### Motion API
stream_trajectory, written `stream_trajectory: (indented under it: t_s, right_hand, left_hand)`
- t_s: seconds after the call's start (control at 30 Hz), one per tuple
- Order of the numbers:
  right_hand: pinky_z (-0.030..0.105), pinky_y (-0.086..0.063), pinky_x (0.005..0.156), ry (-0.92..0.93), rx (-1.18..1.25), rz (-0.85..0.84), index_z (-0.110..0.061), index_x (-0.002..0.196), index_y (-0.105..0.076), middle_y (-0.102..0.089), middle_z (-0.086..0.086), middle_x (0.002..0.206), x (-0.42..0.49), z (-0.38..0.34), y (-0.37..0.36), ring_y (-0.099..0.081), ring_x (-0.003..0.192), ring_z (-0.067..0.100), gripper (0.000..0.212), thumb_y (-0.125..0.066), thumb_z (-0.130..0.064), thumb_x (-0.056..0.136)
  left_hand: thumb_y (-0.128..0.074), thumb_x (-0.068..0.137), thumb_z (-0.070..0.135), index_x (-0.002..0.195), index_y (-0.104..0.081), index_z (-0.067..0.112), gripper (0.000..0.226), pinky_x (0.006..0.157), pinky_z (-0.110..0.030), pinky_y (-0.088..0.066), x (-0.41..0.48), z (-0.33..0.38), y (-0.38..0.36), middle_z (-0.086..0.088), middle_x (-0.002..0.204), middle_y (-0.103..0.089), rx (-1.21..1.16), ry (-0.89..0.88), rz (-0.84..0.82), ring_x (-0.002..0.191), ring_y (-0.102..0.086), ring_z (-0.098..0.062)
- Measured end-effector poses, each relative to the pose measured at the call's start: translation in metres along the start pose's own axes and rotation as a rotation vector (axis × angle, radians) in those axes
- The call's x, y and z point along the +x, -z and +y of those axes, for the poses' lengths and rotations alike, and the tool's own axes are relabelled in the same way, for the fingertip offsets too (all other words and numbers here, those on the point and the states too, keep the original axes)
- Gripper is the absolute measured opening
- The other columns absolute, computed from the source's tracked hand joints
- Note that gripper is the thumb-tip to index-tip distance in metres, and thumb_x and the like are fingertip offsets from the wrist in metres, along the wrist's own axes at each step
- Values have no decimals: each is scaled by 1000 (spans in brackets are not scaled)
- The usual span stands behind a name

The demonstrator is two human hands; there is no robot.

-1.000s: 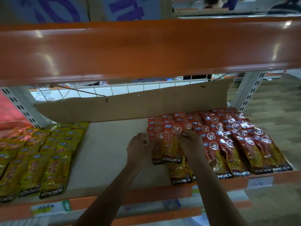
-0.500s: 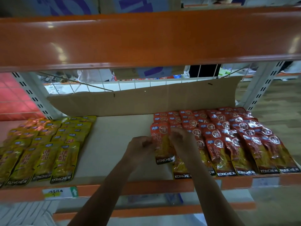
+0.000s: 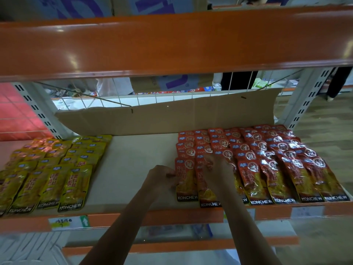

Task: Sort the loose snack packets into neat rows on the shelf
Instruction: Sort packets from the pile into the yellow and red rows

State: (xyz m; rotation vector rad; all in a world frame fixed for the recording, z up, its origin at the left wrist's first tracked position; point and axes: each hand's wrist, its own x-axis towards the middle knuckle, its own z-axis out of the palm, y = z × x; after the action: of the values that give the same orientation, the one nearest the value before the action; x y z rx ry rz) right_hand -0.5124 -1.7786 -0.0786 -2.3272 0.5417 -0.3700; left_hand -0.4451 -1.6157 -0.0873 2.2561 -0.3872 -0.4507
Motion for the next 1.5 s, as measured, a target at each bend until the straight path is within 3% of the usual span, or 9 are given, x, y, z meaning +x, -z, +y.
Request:
stream_trajectory:
  t_s: [0.17, 0.43, 0.67, 0.93, 1.03, 1.13, 1.23, 1.4, 1.5]
  right_hand:
    - [37, -46, 100, 11, -22, -10, -13, 131, -56, -60, 5, 128, 1, 0, -2, -53, 120, 22, 39, -56, -11, 92]
    - [33, -46, 95, 60, -45, -6, -15, 128, -58, -61, 4, 124, 1, -10, -8, -55, 116, 21, 36, -58, -14, 92]
    - [31, -47, 90, 143, -55, -60, -16, 125, -60, -63, 4, 119, -4, -43, -33, -57, 113, 22, 36, -55, -11, 90]
    - [23, -35, 101, 299, -57, -176, -20, 134, -52, -56, 0, 133, -33, -134, -103, -43, 128, 16, 41, -54, -20, 94]
    - [24, -33, 100, 358, -68, -204, -17, 131, -55, -58, 1, 132, -54, -181, -141, -44, 127, 20, 40, -55, -18, 92]
    - [33, -40, 94, 435, -80, -209, -11, 120, -63, -65, 10, 120, -81, -230, -184, -55, 115, 31, 32, -56, -17, 89]
    - [38, -43, 92, 478, -42, -234, -8, 114, -65, -66, 15, 113, -107, -278, -231, -58, 109, 35, 30, -58, -14, 86]
    - [36, -38, 99, 517, 12, -278, -10, 122, -61, -62, 12, 122, -146, -349, -298, -52, 117, 33, 39, -60, -8, 83]
    - [33, -33, 104, 543, 9, -329, -11, 127, -57, -57, 9, 130, -158, -380, -333, -48, 123, 29, 42, -58, -10, 85]
  left_hand:
    - [-70, 84, 28, 107, -69, 13, 27, 89, -31, -53, -4, 6, -3, -3, 106, -71, 64, -22, 46, 98, -66, -14]
    - [-61, 91, 34, 114, -68, 15, 31, 90, -26, -50, -1, -3, -2, -1, 112, -69, 198, -28, 74, 101, -64, -14]
    - [-59, 91, 34, 117, -65, 20, 30, 84, -25, -49, -12, -13, 27, 2, 107, -68, 308, -113, 323, 97, -64, -12]
    - [-56, 92, 29, 130, -55, 19, 40, 94, -34, -44, -53, -69, 104, -2, 128, -57, 475, -167, 517, 120, -50, -23]
    - [-63, 81, 24, 117, -64, 12, 38, 80, -38, -51, -78, -105, 148, -8, 112, -65, 527, -180, 591, 105, -59, -32]
    - [-56, 73, 28, 107, -68, 11, 40, 69, -37, -55, -105, -147, 196, -8, 100, -69, 536, -159, 656, 90, -65, -33]
    - [-56, 69, 29, 106, -69, 12, 42, 72, -39, -57, -133, -190, 245, -8, 102, -70, 559, -124, 700, 92, -65, -32]
    - [-64, 68, 26, 109, -66, 13, 42, 73, -43, -56, -173, -257, 310, -8, 104, -69, 543, -28, 765, 96, -62, -34]
    - [-71, 78, 25, 123, -60, 12, 49, 85, -44, -51, -186, -292, 339, -10, 120, -64, 578, 43, 778, 112, -57, -33]
